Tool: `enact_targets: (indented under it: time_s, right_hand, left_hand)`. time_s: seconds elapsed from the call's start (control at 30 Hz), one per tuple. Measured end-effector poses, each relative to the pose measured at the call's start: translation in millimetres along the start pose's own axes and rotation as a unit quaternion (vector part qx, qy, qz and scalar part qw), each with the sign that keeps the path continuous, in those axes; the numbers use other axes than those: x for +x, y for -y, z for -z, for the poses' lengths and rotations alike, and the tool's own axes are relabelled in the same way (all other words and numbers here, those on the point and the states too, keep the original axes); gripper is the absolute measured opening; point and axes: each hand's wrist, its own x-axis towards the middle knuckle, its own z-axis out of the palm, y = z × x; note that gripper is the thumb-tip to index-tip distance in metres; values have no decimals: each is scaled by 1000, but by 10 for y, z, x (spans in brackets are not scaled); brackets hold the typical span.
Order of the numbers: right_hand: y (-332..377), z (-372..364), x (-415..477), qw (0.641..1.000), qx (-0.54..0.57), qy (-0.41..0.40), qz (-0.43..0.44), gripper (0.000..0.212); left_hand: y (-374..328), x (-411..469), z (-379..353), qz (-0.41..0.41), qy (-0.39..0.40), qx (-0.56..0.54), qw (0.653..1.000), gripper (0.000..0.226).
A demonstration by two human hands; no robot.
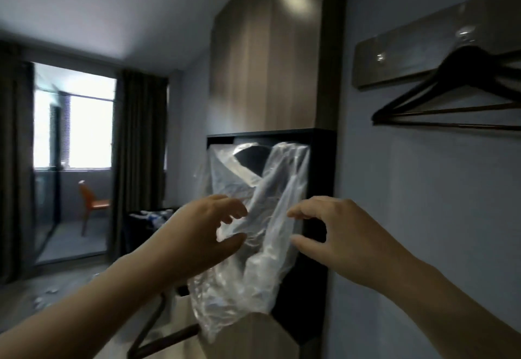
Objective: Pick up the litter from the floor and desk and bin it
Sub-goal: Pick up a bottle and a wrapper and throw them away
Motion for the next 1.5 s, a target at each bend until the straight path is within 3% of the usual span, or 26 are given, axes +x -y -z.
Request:
enact_targets:
  time_s: [0.33,0.8,1.1,1.5]
  right_hand:
    - [797,-1271,1355,989,72,36,124,35]
    - [946,-2985,3459,957,136,42,252,37]
    - [1391,-4103,4536,940,170,68,289,39]
    - [2492,-5565,6055,940,172,80,283,39]
  left_hand:
    - [1499,-550,412,129,-12,90,987,35]
    - [3410,-197,390,241,-25,185,952,33]
    - [4800,-180,335,289,-16,215,933,32]
    - [7191,-363,662,312,-13,216,925,29]
